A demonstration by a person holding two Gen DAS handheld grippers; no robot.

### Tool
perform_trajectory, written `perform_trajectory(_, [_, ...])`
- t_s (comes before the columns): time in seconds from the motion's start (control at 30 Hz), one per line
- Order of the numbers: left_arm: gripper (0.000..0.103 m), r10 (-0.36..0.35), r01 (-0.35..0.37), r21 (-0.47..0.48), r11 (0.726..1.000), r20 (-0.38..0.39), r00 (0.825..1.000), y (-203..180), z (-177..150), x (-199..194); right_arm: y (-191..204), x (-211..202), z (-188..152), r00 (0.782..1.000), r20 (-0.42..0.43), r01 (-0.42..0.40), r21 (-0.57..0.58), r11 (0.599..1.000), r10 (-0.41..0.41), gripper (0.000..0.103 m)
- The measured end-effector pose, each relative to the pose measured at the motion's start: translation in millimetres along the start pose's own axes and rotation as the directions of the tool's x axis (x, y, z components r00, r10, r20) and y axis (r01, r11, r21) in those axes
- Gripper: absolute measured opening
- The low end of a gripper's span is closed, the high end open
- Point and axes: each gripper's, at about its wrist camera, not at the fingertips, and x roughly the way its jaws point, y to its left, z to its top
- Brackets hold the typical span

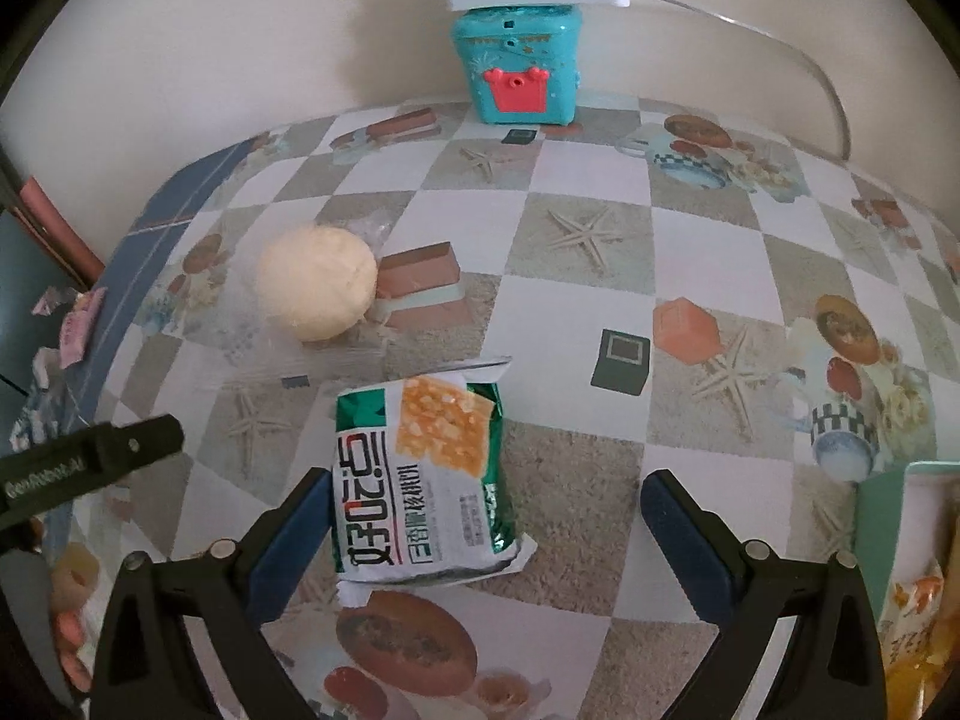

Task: Organize snacks
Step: 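Grasp the wrapped bread bun with left gripper while right grasps green cracker pack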

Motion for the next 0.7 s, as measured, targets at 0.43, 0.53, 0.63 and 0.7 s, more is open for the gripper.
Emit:
perform_trajectory(0.43, [0.092, -0.127, 0.126, 0.051, 0.991, 0.021, 0.992, -39.1, 45.0, -22.5, -29.9, -6.2, 7.3, 0.999, 0.039, 0.012, 0.060, 0.998, -0.014, 0.080])
perform_trajectory(0.53, [0.092, -0.160, 0.159, 0.067, 0.985, 0.000, 0.987, -60.2, 46.0, -21.7, -43.8, -8.8, 9.2, 0.998, 0.049, 0.023, 0.086, 0.996, -0.027, 0.072])
perform_trajectory(0.63, [0.092, -0.185, 0.186, 0.084, 0.979, -0.016, 0.983, -79.1, 47.4, -19.5, -55.9, -11.4, 9.3, 0.998, 0.056, 0.025, 0.110, 0.994, -0.031, 0.061])
perform_trajectory(0.7, [0.092, -0.195, 0.195, 0.098, 0.976, -0.015, 0.981, -90.0, 48.0, -18.7, -61.1, -12.2, 9.0, 0.998, 0.059, 0.028, 0.120, 0.992, -0.035, 0.057])
